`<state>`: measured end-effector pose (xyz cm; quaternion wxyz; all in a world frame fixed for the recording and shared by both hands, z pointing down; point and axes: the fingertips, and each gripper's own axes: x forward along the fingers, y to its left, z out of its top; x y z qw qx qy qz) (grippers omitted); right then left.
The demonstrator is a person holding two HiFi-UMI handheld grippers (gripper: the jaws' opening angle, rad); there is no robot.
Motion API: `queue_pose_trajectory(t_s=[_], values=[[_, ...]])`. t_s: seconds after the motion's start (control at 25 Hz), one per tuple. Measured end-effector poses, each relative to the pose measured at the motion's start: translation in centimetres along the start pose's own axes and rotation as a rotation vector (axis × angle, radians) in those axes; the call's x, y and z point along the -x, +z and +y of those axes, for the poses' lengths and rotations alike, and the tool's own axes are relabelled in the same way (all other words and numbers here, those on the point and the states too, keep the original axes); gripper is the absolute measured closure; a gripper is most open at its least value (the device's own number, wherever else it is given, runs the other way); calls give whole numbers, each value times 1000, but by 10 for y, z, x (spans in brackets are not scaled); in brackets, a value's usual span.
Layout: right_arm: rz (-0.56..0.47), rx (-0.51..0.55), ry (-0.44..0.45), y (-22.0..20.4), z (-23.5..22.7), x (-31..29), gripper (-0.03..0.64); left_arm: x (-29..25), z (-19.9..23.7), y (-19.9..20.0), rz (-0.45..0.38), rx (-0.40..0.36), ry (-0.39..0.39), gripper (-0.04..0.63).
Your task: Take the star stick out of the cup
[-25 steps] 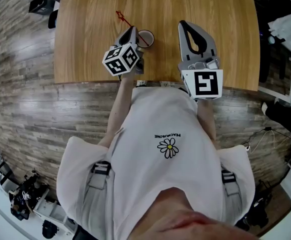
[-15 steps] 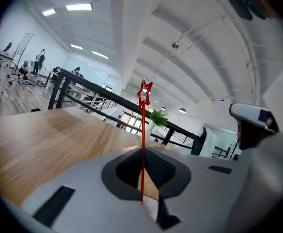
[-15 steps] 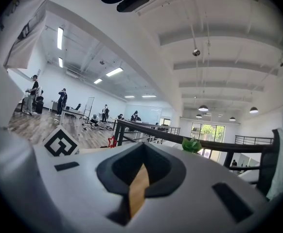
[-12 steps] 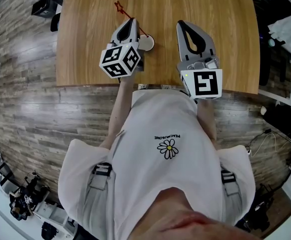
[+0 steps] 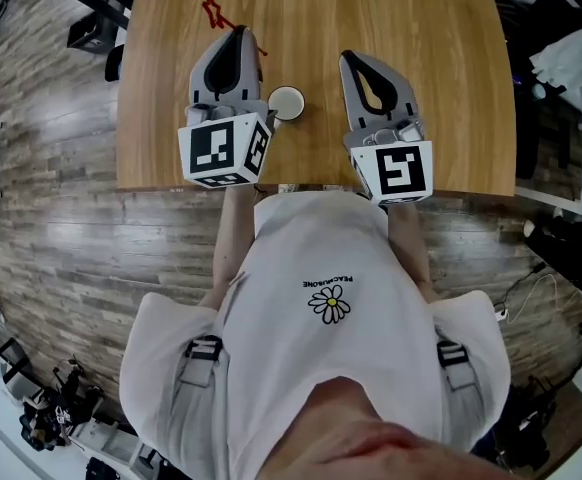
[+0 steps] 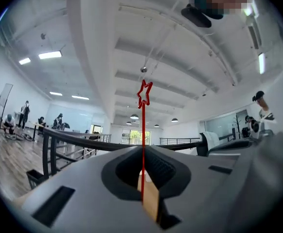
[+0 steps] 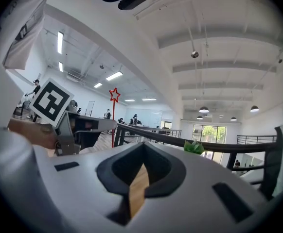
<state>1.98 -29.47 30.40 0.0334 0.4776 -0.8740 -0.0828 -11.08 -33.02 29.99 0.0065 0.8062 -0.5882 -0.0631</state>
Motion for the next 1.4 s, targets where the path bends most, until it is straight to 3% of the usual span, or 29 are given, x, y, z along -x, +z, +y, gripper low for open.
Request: queue_pose_trajectory(t_s=[0.32,0.44,0.8,1.4], values=[[-10,-15,-12,-2,-4,1,608,7,-22,23,-56,-216,-10,577],[1,-23,-16,-9,-5,2,609,7,-31,30,-85,-255,-10,577],[9,-43,-16,-13,-7,6,609,8,-33,24,-46,-291,1,576],[24,-47,10,-20,-3,8,609,17,-33,26,-57,-269,14,575]])
